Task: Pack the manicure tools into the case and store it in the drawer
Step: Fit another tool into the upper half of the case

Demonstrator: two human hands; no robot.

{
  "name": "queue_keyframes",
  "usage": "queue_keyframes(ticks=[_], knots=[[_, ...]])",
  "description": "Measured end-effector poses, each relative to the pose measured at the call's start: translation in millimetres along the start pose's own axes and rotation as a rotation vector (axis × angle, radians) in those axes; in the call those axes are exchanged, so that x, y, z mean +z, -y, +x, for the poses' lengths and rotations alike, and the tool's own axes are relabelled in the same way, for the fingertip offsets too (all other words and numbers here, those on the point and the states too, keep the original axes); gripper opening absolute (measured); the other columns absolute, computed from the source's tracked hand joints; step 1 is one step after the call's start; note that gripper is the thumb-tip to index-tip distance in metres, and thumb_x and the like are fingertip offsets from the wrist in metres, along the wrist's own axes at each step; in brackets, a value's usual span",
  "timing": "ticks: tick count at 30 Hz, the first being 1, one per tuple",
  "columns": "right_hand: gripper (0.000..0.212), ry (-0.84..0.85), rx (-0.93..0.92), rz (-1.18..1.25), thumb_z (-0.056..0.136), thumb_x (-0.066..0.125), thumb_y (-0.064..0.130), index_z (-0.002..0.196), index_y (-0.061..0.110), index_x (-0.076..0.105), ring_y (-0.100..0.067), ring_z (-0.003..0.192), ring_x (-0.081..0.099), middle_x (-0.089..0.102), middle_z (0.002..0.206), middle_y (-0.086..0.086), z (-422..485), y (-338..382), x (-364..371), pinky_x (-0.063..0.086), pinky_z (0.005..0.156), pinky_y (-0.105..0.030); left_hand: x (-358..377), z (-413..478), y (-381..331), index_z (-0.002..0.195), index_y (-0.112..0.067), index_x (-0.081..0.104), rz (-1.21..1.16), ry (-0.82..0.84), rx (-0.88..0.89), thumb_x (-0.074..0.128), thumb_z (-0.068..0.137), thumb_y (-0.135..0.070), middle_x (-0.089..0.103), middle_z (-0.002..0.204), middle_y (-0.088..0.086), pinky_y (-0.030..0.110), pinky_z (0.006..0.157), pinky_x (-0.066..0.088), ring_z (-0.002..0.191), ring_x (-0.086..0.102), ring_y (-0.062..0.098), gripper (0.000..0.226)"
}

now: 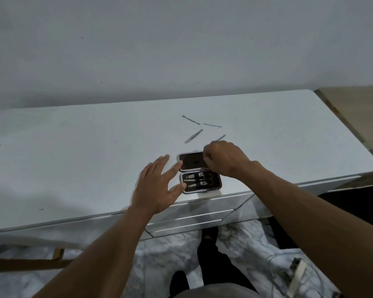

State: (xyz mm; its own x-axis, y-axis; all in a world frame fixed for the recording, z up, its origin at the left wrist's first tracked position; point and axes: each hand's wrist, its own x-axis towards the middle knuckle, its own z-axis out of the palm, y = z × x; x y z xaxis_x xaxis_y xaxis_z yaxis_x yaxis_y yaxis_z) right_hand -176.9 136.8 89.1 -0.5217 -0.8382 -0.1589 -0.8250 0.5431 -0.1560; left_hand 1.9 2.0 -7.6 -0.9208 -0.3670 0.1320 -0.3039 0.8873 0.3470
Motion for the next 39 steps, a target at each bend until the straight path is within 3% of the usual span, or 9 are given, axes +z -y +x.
queue_keyframes(ticks=[10,13,17,20,24,27,32,36,39], knots=[[0.039,0.049,-0.055,-0.099,0.088,0.048,0.001,0.124,0.012,0.056,-0.038,0.106,0.06,0.052,0.123,-0.015,82,-2,-3,0.049,0.08,-0.04,0,0,-1,0.148,-0.042,0.031,-0.04,0.019,-0.049,0.041,0.088,-0.065,0.027,0.159,0.0,0.043,0.119,0.02,0.148,0.019,0.017,0.065],[0.029,0.053,-0.086,-0.166,0.09,0.051,0.002,0.116,0.009,0.061,-0.037,0.102,0.06,0.048,0.12,-0.017,97,-3,2,0.046,0.071,-0.038,1,2,-1,0.147,-0.043,0.031,-0.032,0.016,-0.06,0.044,0.086,-0.064,0.028,0.159,-0.001,0.042,0.118,0.021,0.148,0.019,0.016,0.066],[0.018,0.07,-0.096,-0.178,0.088,0.051,0.001,0.103,0.001,0.061,-0.038,0.099,0.062,0.059,0.113,-0.02,107,0,2,0.048,0.073,-0.038,0,2,-2,0.147,-0.044,0.032,-0.027,0.016,-0.07,0.046,0.085,-0.063,0.028,0.159,-0.002,0.041,0.118,0.02,0.147,0.019,0.015,0.066],[0.013,0.07,-0.046,-0.061,0.086,0.05,0.001,0.097,0.005,0.055,-0.039,0.093,0.062,0.064,0.103,-0.022,109,2,-3,0.042,0.069,-0.034,-1,2,-3,0.146,-0.043,0.033,-0.03,0.011,-0.073,0.046,0.084,-0.063,0.029,0.158,-0.002,0.042,0.118,0.021,0.147,0.02,0.016,0.066],[0.029,0.041,0.025,0.314,0.085,0.058,0.008,0.113,0.014,0.056,-0.029,0.084,0.064,0.069,0.101,-0.012,100,-2,-13,0.053,0.076,-0.033,-1,2,-4,0.145,-0.042,0.036,-0.041,-0.002,-0.072,0.046,0.085,-0.063,0.032,0.157,0.0,0.043,0.117,0.023,0.146,0.023,0.017,0.065],[0.01,-0.041,0.065,0.505,0.084,0.067,0.012,0.093,0.011,0.068,-0.018,0.066,0.063,0.072,0.092,-0.005,81,-1,-26,0.052,0.059,-0.015,-3,1,-4,0.145,-0.041,0.037,-0.033,-0.004,-0.06,0.045,0.085,-0.064,0.033,0.156,0.002,0.042,0.117,0.022,0.146,0.025,0.019,0.065],[0.012,-0.082,0.184,0.762,0.081,0.073,0.017,0.083,0.005,0.07,-0.017,0.061,0.07,0.072,0.073,-0.007,34,-4,-21,0.058,0.064,-0.023,-1,1,-3,0.145,-0.041,0.039,-0.025,-0.016,-0.049,0.043,0.084,-0.065,0.035,0.155,0.003,0.042,0.116,0.021,0.144,0.027,0.021,0.066],[0.003,-0.116,0.171,0.541,0.077,0.073,0.015,0.078,0.014,0.071,-0.013,0.069,0.065,0.07,0.075,0.0,7,-12,-3,0.047,0.062,-0.017,0,2,-2,0.145,-0.04,0.038,-0.019,-0.014,-0.042,0.041,0.085,-0.065,0.034,0.156,0.004,0.044,0.116,0.021,0.145,0.026,0.022,0.066],[0.01,-0.076,0.123,0.348,0.08,0.071,0.016,0.09,0.016,0.071,-0.022,0.085,0.065,0.072,0.084,-0.002,-8,-20,13,0.047,0.076,-0.027,1,1,-2,0.145,-0.04,0.039,-0.016,-0.02,-0.04,0.042,0.085,-0.065,0.034,0.156,0.004,0.042,0.116,0.02,0.145,0.026,0.022,0.065]])
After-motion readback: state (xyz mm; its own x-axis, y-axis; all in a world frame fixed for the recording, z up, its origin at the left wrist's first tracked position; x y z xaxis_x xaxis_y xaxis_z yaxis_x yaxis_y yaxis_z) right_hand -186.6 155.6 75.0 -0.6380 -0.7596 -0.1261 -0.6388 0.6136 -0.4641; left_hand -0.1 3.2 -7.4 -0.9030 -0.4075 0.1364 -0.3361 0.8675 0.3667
